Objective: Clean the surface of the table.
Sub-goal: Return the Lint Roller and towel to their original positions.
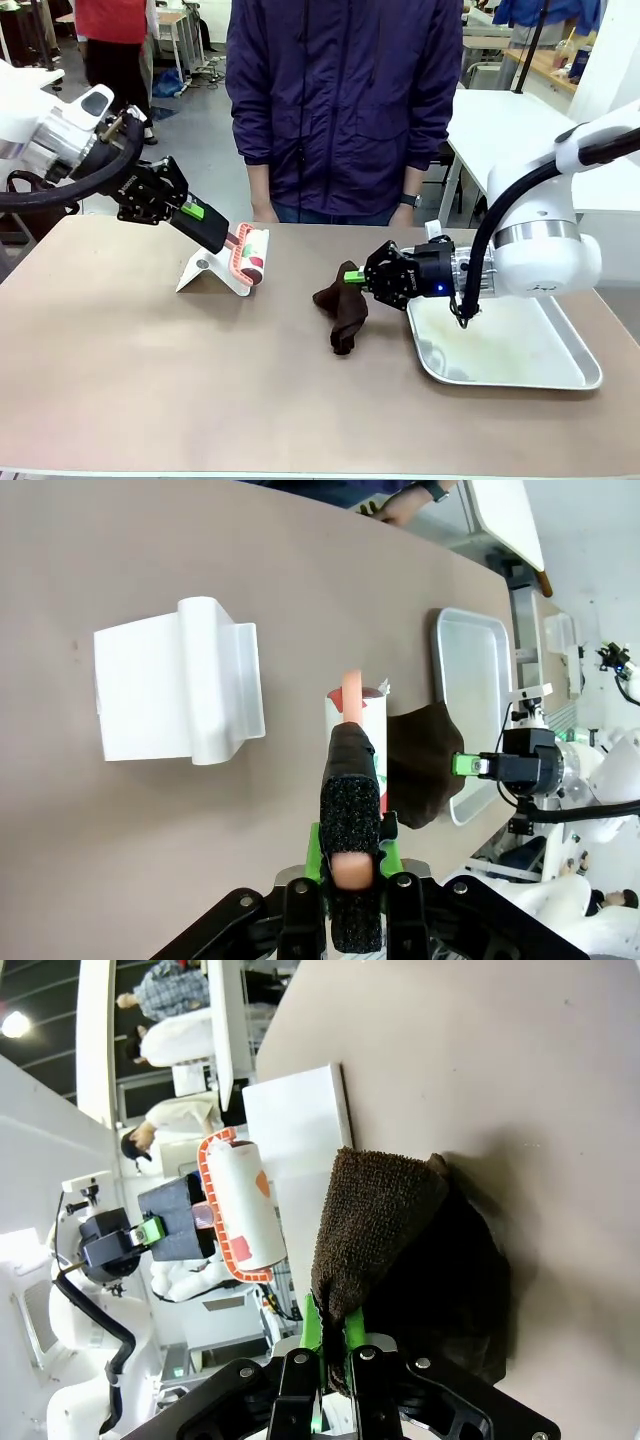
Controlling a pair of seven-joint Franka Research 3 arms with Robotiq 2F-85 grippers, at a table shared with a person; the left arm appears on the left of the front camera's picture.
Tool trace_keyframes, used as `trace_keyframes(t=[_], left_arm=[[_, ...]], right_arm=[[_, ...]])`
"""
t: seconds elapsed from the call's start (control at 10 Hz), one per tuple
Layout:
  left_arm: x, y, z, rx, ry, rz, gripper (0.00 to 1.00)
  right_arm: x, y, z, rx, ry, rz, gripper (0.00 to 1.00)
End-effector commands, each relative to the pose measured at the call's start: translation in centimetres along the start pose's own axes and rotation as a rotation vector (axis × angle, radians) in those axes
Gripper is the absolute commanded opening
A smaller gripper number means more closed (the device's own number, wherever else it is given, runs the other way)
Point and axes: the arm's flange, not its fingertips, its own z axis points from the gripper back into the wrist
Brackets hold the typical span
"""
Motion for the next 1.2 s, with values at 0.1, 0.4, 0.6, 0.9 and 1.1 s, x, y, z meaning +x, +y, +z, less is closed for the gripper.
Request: trace_keyframes(t=[0.1, 0.4, 0.6, 0.9, 1.1], left_arm=[[-0.5, 0.0, 0.1, -0.008, -0.018, 0.006, 0.22], [1.5, -0.3, -1.2, 0.068, -0.03, 0.002, 0.22], [3.3, 0.0, -2.5, 0.109, 0.008, 0.017, 0.22], [5.7, 0.4, -3.5, 0.186, -0.003, 0.048, 0.22], [6.8, 0.1, -4.0, 0.215, -0.015, 0.037, 0.22]], right_arm=[[-0.4, 0.6, 0.2, 0.012, -0.004, 0.009, 0.09], [-0.3, 0.5, -0.8, -0.06, -0.014, 0.008, 0.09], [-0.2, 0.0, -1.6, -0.083, -0.037, -0.004, 0.09], [0.2, -0.7, -1.2, -0.074, -0.088, -0.007, 0.09], [0.2, -1.4, -1.5, -0.081, -0.073, -0.027, 0.09]])
